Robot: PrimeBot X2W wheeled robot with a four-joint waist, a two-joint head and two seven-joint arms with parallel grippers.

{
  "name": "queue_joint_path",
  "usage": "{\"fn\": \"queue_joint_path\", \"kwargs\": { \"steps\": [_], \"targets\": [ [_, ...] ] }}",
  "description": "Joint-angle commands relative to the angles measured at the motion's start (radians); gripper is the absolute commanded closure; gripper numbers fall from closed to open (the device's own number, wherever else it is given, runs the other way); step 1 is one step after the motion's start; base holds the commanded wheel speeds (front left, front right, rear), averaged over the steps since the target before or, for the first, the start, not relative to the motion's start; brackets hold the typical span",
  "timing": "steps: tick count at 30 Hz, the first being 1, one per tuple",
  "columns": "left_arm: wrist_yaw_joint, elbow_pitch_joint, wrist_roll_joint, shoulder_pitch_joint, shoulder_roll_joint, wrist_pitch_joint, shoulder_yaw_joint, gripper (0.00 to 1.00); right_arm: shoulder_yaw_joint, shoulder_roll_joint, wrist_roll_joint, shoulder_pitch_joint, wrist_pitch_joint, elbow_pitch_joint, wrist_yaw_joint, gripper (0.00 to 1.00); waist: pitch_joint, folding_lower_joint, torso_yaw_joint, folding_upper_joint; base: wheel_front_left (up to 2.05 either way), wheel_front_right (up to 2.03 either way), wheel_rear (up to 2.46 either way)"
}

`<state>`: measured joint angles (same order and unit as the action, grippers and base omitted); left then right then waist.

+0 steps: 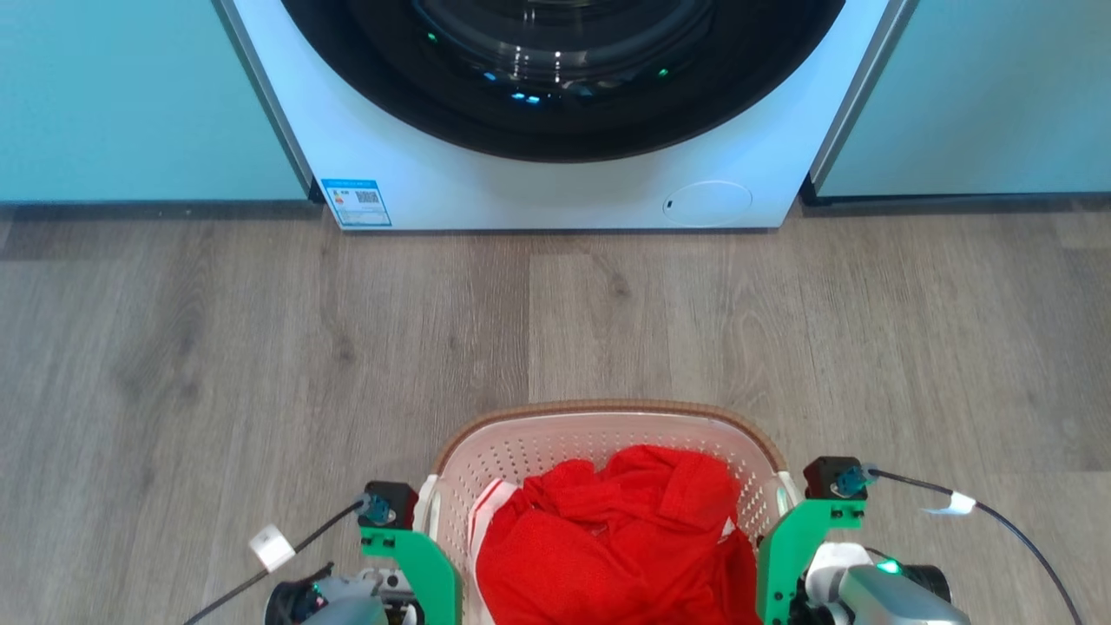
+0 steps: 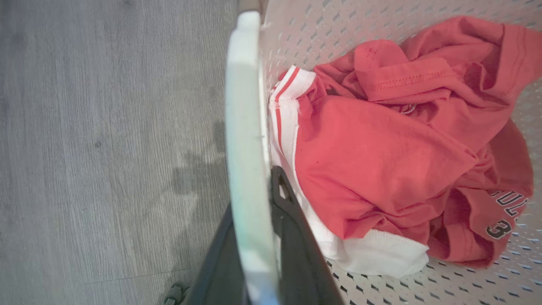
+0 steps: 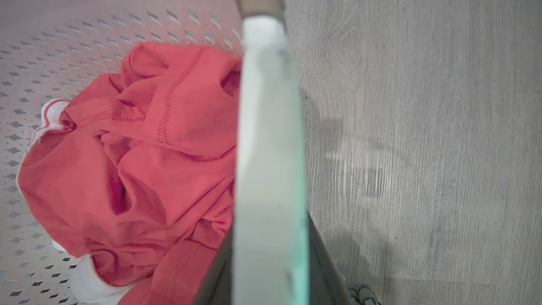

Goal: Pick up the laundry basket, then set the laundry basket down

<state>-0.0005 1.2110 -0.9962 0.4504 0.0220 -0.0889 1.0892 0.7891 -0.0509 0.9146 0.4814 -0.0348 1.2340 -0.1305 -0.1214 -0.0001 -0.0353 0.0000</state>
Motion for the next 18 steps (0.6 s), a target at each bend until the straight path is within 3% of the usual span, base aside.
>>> {"fn": "queue_joint_path", "kwargs": {
  "steps": [1, 18],
  "targets": [
    [0.002, 0.006, -0.002, 0.03, 0.028, -0.011, -0.013, 1.0, 0.026, 0.001, 0.003, -0.008, -0.001, -0.01, 0.0, 1.0, 0.007, 0.0001, 0.0, 0.0, 0.0, 0.0, 0.0],
    [0.003, 0.018, -0.033, 0.002, 0.028, -0.015, 0.018, 1.0, 0.127, 0.001, 0.088, -0.024, -0.012, 0.0, 0.0, 1.0, 0.053, 0.0001, 0.008, 0.0, 0.0, 0.0, 0.0]
  ]
}}
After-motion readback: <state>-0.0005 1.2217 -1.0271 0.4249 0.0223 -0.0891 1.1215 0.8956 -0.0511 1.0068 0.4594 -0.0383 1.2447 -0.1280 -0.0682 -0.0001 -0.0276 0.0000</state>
